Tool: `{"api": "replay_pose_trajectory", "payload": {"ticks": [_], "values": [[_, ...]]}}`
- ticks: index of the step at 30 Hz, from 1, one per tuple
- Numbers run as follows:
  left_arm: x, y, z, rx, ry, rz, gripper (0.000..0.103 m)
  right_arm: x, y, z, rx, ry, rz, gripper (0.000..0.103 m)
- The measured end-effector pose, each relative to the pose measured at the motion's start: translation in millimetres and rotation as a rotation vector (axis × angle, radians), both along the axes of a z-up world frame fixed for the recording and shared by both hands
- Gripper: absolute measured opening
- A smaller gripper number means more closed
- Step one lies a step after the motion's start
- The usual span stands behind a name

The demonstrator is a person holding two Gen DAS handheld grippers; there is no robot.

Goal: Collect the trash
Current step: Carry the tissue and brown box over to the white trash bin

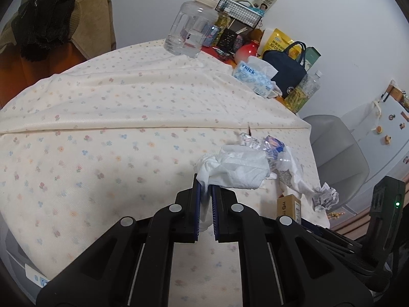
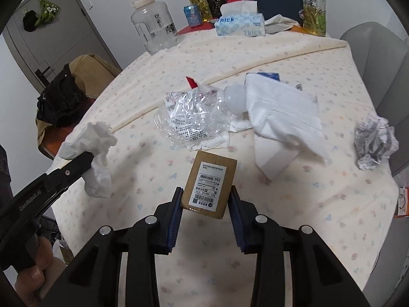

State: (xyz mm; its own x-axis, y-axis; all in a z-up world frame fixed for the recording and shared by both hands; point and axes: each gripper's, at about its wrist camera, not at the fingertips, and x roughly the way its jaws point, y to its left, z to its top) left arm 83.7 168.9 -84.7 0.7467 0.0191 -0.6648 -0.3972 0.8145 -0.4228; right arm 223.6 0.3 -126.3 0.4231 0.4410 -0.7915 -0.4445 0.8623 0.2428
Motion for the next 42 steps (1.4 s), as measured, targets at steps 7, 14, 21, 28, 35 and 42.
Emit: {"api": "replay_pose_trajectory", "payload": {"ticks": [7, 14, 21, 28, 35, 42], "values": [[1.7, -29.1, 11.0, 0.019, -0.006, -0.006, 0.008, -6.9, -40.2, 16.7, 0.048, -0.025, -0.032, 0.035], [7.3, -67.6, 17.2, 0.047, 0.010, -0.043, 0.008, -16.3, -88.8, 25.7, 0.082, -0.046, -0.079, 0.035], [22.9, -114.4, 26.6, 0.069, 0.014, -0.099, 0.008, -21.9, -144.2, 34.7, 0.109, -0.066, -0.143, 0.035], [46.0, -174.6, 38.2, 0.137, 0.042, -0.148, 0.008, -19.6, -202.3, 24.6, 0.149, -0.051, -0.236, 0.035], [71.7, -233.0, 32.8, 0.167, 0.088, -0.226, 0.009, -20.4, -261.2, 5.0, 0.189, -0.032, -0.332, 0.035], [95.4, -298.6, 14.0, 0.167, 0.137, -0.338, 0.008, -18.8, -315.7, -26.7, 0.206, 0.033, -0.426, 0.035]]}}
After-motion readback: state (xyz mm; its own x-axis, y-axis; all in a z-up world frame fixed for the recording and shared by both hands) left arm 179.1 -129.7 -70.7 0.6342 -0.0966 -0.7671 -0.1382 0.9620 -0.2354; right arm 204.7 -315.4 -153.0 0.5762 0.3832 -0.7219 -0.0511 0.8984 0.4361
